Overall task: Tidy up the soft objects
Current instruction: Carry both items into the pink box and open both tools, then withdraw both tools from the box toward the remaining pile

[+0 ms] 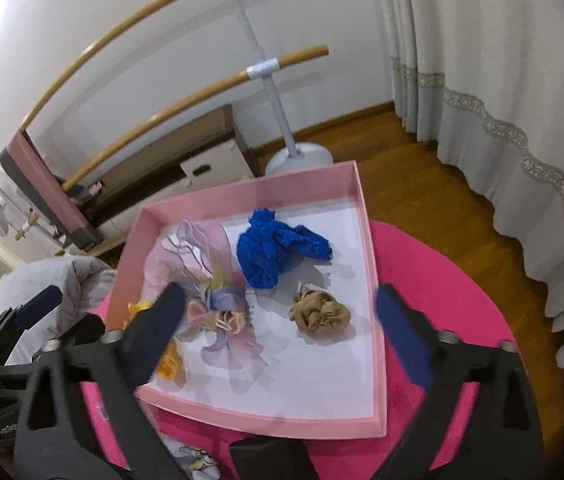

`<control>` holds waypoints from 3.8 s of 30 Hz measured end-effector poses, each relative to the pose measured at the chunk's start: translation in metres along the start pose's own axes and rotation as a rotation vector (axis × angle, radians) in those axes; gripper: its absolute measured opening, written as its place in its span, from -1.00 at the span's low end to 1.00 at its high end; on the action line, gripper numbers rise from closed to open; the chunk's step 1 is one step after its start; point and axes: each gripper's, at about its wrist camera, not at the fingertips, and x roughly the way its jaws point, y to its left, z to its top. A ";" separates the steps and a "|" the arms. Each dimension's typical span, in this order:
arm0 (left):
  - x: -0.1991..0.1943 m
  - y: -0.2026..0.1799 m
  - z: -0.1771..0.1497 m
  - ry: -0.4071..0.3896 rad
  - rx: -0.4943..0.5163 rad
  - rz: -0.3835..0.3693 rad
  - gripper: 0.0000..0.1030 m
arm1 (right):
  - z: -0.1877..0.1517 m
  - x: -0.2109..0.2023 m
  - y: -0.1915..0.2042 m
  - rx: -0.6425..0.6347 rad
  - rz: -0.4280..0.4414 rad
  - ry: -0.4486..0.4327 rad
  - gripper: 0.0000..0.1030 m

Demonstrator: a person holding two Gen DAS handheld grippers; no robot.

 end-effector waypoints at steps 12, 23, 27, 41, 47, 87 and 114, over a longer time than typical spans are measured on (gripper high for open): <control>-0.054 -0.013 -0.007 -0.173 0.018 0.095 1.00 | -0.018 -0.068 0.024 -0.016 -0.010 -0.130 1.00; -0.101 -0.002 -0.061 -0.276 0.008 0.095 1.00 | -0.068 -0.149 0.048 -0.043 -0.013 -0.292 1.00; -0.114 0.011 -0.084 -0.304 -0.004 0.093 1.00 | -0.080 -0.170 0.054 -0.059 -0.026 -0.330 1.00; -0.181 0.026 -0.176 -0.343 -0.016 0.077 1.00 | -0.142 -0.214 0.077 -0.092 -0.102 -0.414 1.00; -0.206 0.026 -0.210 -0.375 -0.004 0.075 1.00 | -0.167 -0.226 0.086 -0.106 -0.143 -0.431 1.00; -0.261 0.026 -0.264 -0.347 -0.015 0.063 1.00 | -0.204 -0.232 0.089 -0.125 -0.154 -0.416 1.00; -0.099 0.032 -0.296 0.054 0.006 -0.006 0.99 | -0.251 -0.096 0.050 -0.014 -0.043 -0.015 0.99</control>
